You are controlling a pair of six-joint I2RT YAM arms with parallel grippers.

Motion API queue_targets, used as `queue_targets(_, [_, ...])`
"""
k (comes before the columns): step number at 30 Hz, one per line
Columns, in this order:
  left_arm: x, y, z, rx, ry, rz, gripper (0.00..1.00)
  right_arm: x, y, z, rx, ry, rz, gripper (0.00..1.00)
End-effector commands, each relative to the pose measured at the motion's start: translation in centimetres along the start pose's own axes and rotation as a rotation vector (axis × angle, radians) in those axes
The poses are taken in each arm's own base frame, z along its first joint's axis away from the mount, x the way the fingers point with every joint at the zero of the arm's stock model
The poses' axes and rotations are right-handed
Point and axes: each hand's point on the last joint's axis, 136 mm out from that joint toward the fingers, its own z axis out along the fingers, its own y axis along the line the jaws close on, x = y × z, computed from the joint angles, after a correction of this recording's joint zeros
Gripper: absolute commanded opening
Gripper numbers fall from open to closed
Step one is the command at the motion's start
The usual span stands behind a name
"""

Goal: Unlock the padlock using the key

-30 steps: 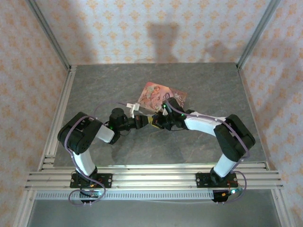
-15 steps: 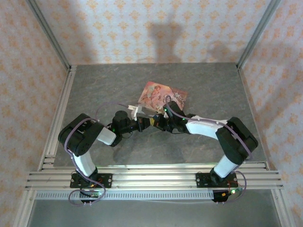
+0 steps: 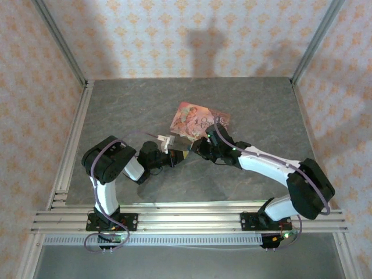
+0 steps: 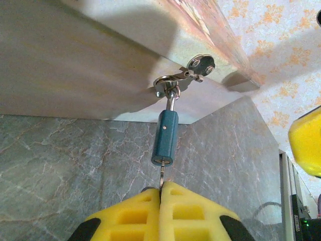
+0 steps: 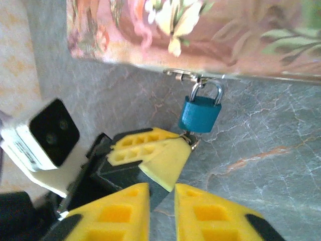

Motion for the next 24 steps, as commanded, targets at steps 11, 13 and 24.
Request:
queue_targets(11, [-0.7,-1.0,0.1,0.039,-0.027,0.042,0.00,-1.1,-1.8,2.3,-0.045,-0.193,0.147,0.57])
queue_targets(13, [-0.9,-1.3,0.2,0.046,-0.028,0.042,0.00,-1.2,-1.5,2.7,-0.049,-0.195,0.137,0.58])
queue_targets(24, [-0.9,-1.6,0.0,0.051,-0.021,0.048,0.00,-1.7,-1.8,5.0,-0.025,-0.238,0.141,0.58])
